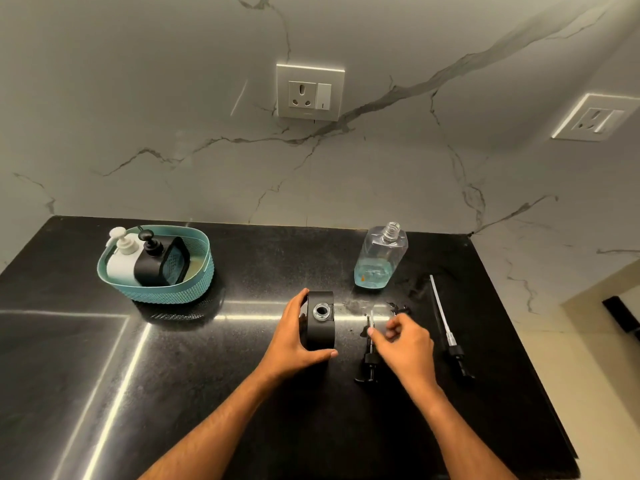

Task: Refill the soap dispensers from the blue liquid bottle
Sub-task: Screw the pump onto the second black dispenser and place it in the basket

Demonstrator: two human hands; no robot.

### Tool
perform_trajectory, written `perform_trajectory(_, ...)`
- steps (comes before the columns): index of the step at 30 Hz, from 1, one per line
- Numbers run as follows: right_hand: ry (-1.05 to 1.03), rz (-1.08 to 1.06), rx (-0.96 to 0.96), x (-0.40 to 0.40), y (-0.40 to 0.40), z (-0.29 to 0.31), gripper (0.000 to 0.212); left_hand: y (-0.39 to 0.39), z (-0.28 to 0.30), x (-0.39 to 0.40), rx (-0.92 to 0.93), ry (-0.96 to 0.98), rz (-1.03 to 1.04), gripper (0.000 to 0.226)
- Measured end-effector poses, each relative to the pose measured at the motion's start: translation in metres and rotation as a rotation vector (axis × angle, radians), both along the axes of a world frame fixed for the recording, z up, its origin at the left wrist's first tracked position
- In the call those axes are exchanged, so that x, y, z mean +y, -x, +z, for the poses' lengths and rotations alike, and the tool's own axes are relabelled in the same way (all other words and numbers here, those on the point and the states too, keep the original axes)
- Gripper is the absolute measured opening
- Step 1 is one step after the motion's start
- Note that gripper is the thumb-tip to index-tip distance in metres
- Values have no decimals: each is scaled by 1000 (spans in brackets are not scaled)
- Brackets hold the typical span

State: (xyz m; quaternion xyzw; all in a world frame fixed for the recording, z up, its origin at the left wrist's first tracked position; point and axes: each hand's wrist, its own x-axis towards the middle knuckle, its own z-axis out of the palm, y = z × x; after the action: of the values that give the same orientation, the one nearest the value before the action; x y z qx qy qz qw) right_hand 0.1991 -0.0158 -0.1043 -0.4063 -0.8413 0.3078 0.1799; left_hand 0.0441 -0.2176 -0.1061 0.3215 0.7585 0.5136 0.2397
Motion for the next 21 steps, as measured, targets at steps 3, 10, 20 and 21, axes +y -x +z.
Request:
perform_trajectory(3, -78, 54, -249, -16, -3, -4, 48, -21, 1, 3, 39, -15, 149, 124)
perform_trajectory(10, -58, 64, -352, -39, -4, -4, 48, -51, 15, 16, 147, -3, 374, 75)
perform_trajectory(20, -55, -26, 25, -31, -4, 45, 42, -42, 11, 15, 115, -14, 367, 57)
perform_trajectory(21, -64, -12, 67, -30, -3, 54, 42, -39, 11, 14, 110, -9, 353, 57)
